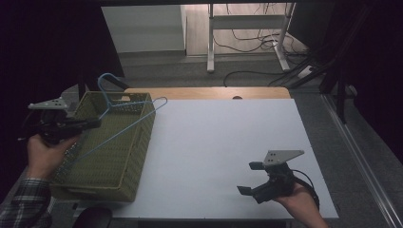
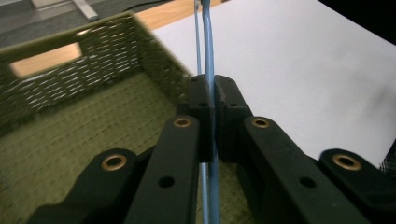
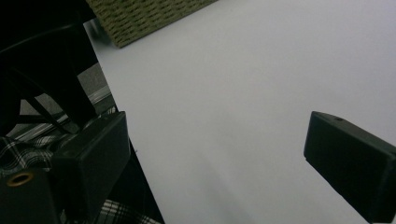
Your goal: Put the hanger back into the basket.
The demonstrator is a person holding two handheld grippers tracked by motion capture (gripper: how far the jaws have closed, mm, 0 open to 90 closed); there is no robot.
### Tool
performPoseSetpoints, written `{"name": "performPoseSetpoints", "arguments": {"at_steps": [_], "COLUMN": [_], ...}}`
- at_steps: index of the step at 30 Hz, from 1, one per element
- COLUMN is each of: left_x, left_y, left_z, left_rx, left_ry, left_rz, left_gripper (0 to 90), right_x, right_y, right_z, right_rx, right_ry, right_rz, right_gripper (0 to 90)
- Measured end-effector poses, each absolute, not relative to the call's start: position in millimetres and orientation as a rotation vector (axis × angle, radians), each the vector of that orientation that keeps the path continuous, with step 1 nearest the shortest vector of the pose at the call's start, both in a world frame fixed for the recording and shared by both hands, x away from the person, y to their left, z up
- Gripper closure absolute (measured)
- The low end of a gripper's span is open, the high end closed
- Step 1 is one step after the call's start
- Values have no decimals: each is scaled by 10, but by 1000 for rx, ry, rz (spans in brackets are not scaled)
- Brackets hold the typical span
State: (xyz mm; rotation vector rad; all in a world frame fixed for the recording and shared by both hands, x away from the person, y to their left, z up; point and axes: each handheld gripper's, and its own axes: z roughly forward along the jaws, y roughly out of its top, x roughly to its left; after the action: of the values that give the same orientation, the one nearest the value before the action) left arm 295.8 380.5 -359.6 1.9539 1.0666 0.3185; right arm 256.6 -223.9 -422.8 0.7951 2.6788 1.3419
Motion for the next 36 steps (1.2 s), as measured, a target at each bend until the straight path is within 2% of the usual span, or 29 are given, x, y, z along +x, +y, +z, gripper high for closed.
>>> {"name": "performPoseSetpoints", "arguments": {"at_steps": [8,14,24,30,36], "left_x": [2815,2823,3071,3087,3119], "left_y": [4178,4359,4239,4318,4275], "left_z": [-3636,-3840,-4192,-4366,-4450], "left_rx": [1878,1829,1843,1813,1874], "left_ry": [1145,1194,1207,1244,1251], "left_rz": [377,389,360,315,304], "left_gripper": [874,874,874,873,872], "right_x": [2480,2404,2378,2379,2376], "right_y": [-2338,-2451,-2488,-2476,-2437], "right_z": [-4336,-4399,-4461,-4498,-4533], "right_rx": [853,901,923,917,899], "right_ry": [2683,2675,2691,2709,2738], "right_rz": [1326,1326,1309,1297,1270], "right_gripper": [69,68,69,69,69]}}
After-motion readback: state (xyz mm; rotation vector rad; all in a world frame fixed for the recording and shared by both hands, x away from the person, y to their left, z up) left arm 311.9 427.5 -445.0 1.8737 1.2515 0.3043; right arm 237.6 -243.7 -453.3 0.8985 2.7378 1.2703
